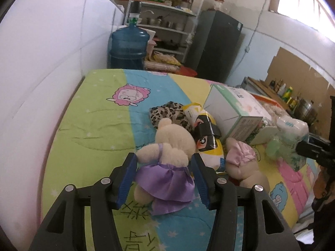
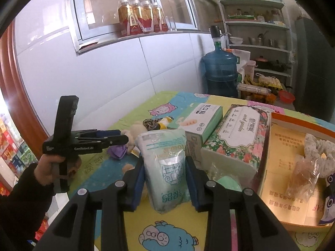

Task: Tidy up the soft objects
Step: 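Carry the teddy bear with the left tool while the right tool carries the white pouch to the box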

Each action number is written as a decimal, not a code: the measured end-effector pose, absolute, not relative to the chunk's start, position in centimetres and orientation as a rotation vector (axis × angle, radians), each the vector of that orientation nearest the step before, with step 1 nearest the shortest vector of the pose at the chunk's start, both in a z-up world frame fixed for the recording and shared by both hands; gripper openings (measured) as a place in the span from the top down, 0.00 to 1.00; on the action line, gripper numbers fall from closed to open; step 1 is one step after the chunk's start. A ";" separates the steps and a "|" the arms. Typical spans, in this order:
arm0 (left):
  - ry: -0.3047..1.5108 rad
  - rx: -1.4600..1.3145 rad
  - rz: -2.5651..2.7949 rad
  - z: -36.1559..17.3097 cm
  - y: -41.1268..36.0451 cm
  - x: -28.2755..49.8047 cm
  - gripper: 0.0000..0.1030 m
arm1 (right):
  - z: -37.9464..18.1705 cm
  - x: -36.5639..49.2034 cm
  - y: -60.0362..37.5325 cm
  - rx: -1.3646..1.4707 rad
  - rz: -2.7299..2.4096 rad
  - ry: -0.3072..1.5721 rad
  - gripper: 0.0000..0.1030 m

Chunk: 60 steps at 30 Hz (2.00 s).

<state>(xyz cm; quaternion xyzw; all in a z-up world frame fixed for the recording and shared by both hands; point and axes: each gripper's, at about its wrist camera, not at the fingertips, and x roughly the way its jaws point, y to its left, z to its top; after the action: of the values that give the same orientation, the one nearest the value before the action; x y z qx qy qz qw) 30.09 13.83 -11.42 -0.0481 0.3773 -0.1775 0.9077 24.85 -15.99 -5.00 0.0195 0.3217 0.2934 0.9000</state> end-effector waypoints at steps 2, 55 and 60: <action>0.798 -0.080 -0.369 -11.7 13.5 30.5 0.43 | -5.1 24.8 -16.0 0.045 0.609 0.668 0.64; 0.463 -0.146 -0.313 -3.1 4.8 18.5 0.51 | -1.2 20.0 -19.2 0.067 0.544 0.531 0.64; 0.455 -0.134 -0.362 -2.7 2.7 18.7 0.51 | -0.7 19.6 -21.1 0.080 0.496 0.513 0.64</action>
<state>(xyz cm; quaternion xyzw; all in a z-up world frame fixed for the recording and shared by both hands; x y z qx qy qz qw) 18.68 2.66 -2.67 -0.0660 0.2242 -0.1783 0.9558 19.59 -21.06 -0.69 0.0390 0.2512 0.2426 0.9362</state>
